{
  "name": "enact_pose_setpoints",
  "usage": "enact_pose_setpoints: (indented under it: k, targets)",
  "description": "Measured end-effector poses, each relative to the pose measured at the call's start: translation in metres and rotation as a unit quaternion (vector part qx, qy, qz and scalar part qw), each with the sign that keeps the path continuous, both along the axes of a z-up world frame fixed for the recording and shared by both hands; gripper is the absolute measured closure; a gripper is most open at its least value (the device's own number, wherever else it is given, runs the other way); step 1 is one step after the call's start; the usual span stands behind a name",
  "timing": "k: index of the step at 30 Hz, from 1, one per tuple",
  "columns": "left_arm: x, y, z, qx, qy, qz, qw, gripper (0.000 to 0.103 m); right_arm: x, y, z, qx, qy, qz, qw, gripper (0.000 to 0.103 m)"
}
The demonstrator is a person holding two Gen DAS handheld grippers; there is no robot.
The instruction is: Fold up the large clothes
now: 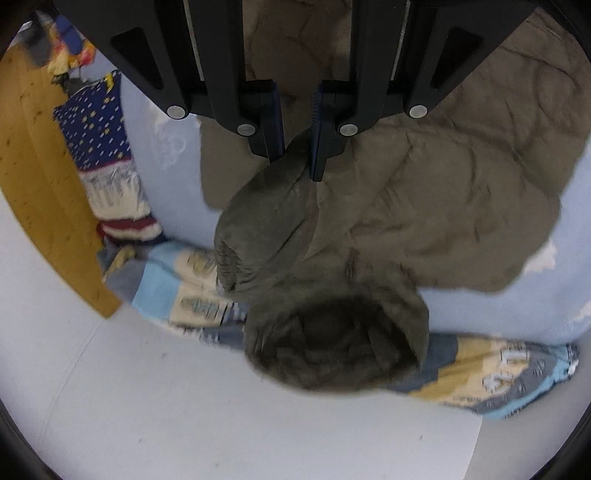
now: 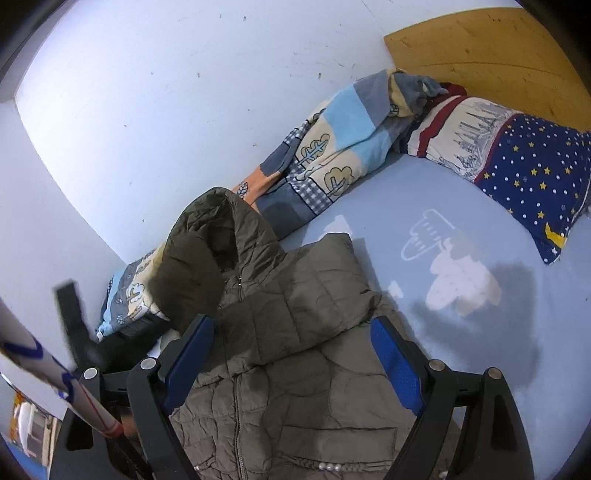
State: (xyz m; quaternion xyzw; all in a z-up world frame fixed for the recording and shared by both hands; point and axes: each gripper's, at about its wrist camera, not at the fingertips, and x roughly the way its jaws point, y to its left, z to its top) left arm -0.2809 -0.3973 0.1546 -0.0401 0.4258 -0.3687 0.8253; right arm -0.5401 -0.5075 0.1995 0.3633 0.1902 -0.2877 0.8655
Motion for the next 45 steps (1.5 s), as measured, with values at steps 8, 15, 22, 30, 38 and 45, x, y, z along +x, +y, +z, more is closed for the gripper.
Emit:
enact_pose_setpoints:
  k: [8, 15, 22, 30, 38, 45]
  targets:
    - [-0.019, -0.011, -0.045, 0.054, 0.021, -0.027, 0.9980, 0.071, -0.001, -0.006, 0.002, 0.005, -0.007, -0.001, 1.000, 0.012]
    - [-0.031, 0.015, -0.023, 0.008, 0.040, -0.067, 0.9969, 0.048, 0.001, -0.019, -0.010, 0.029, -0.007, -0.007, 1.000, 0.012]
    - [-0.025, 0.100, -0.003, 0.004, 0.036, -0.060, 0.9975, 0.046, 0.024, -0.021, -0.040, 0.081, -0.008, 0.028, 0.996, 0.012]
    - [0.005, 0.207, -0.017, 0.088, -0.071, 0.068, 0.9913, 0.043, 0.063, -0.016, -0.093, 0.148, -0.011, 0.078, 0.986, 0.028]
    - [0.026, 0.223, -0.008, 0.057, -0.067, 0.087, 0.9923, 0.043, 0.092, -0.023, -0.120, 0.161, 0.000, 0.067, 0.985, 0.028]
    - [0.035, 0.222, -0.012, 0.068, -0.064, 0.097, 0.9909, 0.043, 0.125, -0.032, -0.148, 0.182, 0.019, 0.065, 0.981, 0.035]
